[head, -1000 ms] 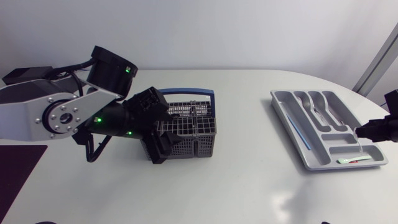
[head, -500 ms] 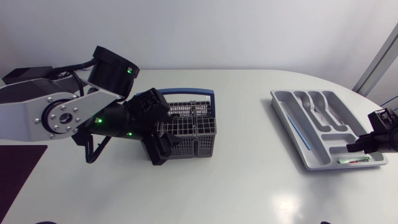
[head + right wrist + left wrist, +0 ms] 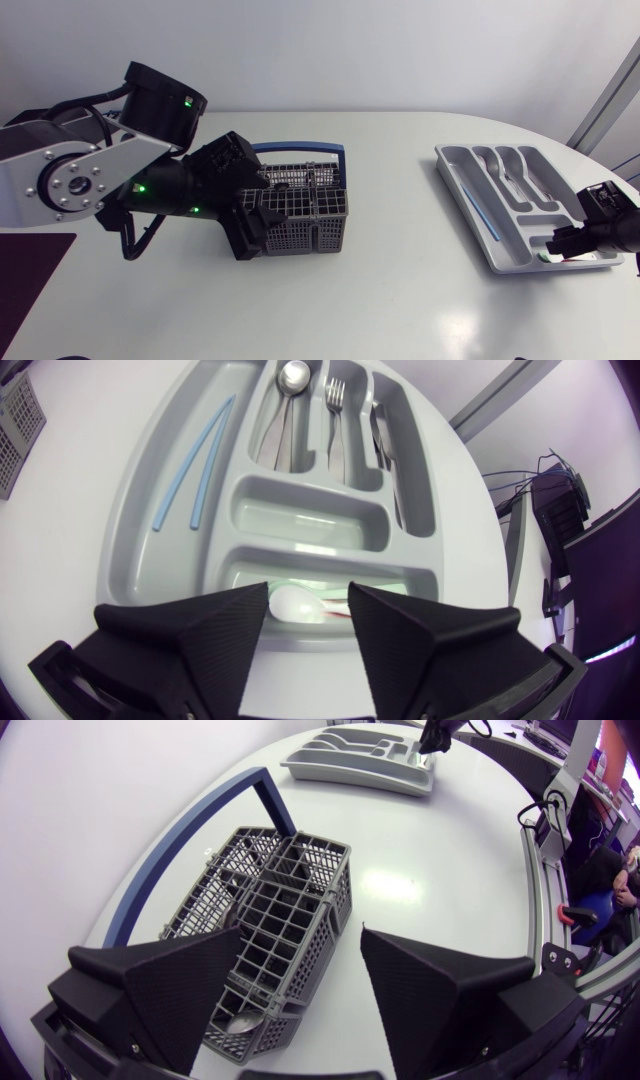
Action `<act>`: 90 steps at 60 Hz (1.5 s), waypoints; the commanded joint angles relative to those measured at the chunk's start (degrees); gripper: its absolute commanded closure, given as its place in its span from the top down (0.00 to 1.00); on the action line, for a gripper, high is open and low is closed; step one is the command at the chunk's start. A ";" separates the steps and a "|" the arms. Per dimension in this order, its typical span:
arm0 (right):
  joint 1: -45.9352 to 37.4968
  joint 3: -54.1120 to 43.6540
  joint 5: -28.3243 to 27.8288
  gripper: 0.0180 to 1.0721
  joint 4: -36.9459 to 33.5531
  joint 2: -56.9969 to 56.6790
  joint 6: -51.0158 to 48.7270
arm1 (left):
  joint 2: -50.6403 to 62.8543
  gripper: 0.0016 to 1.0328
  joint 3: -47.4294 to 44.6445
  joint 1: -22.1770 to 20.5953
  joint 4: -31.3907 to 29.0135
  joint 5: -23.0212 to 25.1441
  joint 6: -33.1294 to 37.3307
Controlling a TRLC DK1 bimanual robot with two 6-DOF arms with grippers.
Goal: Unload the cutlery basket into the drawer organizer.
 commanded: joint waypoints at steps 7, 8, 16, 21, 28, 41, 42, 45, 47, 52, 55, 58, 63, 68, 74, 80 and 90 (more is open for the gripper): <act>5.25 1.30 0.29 0.91 -8.56 -10.19 3.72 | -2.74 0.95 0.23 1.93 -1.40 -0.41 -0.43; 6.04 1.83 0.20 0.91 -10.06 -11.07 4.33 | -3.00 0.95 0.14 2.02 -1.48 -0.41 -0.43; 13.07 5.61 -2.79 0.91 -19.38 -16.52 9.60 | -5.11 0.95 -0.74 3.60 -2.27 -0.41 -0.34; 18.43 6.66 -4.37 0.91 -21.40 -18.72 14.44 | -6.17 0.95 -1.97 4.48 -2.27 -0.41 -0.07; 28.54 7.01 -7.45 0.91 -21.40 -21.53 18.83 | -8.28 0.95 -3.46 6.24 -2.80 -0.23 0.98; 47.61 10.88 -3.41 0.91 -20.78 -20.65 22.35 | -10.21 0.95 -5.83 10.99 -3.51 1.88 3.00; 49.19 11.05 -2.79 0.91 -20.43 -20.21 22.35 | -10.39 0.95 -6.19 11.07 -3.42 1.88 3.27; 52.88 11.76 -2.17 0.91 -19.38 -19.07 21.82 | -10.83 0.95 -7.07 11.69 -3.15 1.88 3.62; 54.38 11.93 -2.53 0.91 -18.50 -18.45 21.03 | -11.18 0.95 -7.59 11.95 -3.07 1.88 3.71; 59.12 12.20 -2.79 0.91 -16.56 -16.43 18.74 | -11.79 0.95 -8.82 12.39 -2.19 1.88 3.53; 61.23 12.46 -2.61 0.91 -15.07 -14.85 17.87 | -12.15 0.95 -9.44 12.39 -1.66 1.88 3.27; 63.25 12.99 -2.26 0.91 -13.57 -13.00 17.34 | -12.32 0.95 -9.97 12.39 -1.22 1.88 3.18; 65.89 15.36 -2.88 0.91 -13.49 -9.14 15.58 | -12.76 0.95 -10.84 12.39 -0.08 1.88 3.09; 67.65 17.47 -2.61 0.91 -12.61 -5.80 13.91 | -12.85 0.95 -11.11 11.87 0.89 1.88 2.56; 69.58 20.72 -2.17 0.92 -12.70 -1.23 11.10 | -12.58 0.95 -11.81 11.16 2.65 1.70 2.04; 71.69 23.80 0.90 0.93 -12.52 3.34 7.58 | -11.71 0.95 -13.31 10.90 5.11 1.62 2.39; 72.57 29.34 1.34 0.95 -12.61 10.02 1.43 | -11.53 0.95 -15.94 11.16 10.82 1.44 2.65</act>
